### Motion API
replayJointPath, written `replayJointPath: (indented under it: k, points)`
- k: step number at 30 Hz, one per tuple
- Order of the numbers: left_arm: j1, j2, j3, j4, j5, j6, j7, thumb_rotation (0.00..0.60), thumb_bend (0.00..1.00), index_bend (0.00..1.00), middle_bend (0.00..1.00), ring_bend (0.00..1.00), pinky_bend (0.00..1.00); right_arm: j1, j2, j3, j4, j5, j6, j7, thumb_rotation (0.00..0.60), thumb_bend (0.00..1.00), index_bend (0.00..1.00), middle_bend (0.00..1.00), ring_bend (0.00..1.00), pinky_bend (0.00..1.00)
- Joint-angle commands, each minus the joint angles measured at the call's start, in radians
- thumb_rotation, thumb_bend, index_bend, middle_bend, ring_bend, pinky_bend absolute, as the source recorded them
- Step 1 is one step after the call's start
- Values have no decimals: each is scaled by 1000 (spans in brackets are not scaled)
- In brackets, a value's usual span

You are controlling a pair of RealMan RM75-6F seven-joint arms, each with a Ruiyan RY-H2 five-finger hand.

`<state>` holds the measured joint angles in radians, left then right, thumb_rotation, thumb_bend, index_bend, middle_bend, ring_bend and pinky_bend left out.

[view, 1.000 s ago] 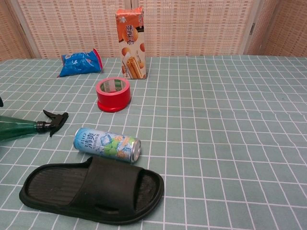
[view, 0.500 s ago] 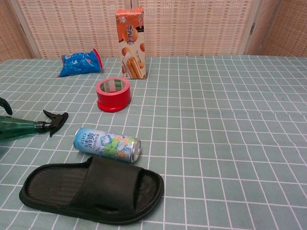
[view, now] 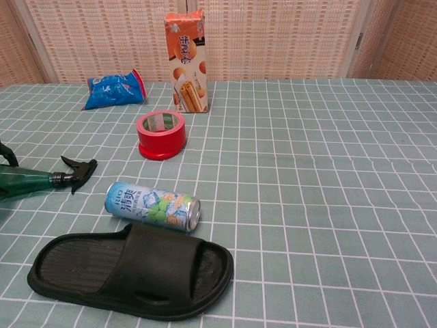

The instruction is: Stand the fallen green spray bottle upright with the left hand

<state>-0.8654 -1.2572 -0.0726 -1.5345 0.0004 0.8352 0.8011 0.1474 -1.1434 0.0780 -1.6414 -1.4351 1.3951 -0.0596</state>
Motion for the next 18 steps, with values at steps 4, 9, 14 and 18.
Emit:
replayJointPath:
  k: [4, 9, 14, 18]
  points:
    - [3, -5, 0, 6, 29, 17, -36, 600, 256, 385, 0, 0, 49, 0, -1, 0, 2, -2, 0, 2, 600, 0, 349, 237, 81, 78]
    - [9, -9, 4, 8, 52, 37, -60, 600, 265, 544, 20, 0, 55, 1, 0, 0, 2, -4, -1, 7, 600, 0, 349, 238, 81, 80]
    - [16, 8, -20, -16, 98, 78, -109, 600, 280, 612, 68, 0, 57, 1, -1, 1, 3, -6, -2, 13, 600, 0, 349, 238, 81, 81]
    - [47, 38, -68, -69, 220, 163, -204, 600, 286, 666, 132, 18, 64, 1, 0, 1, 4, -7, -2, 16, 600, 0, 349, 238, 81, 82]
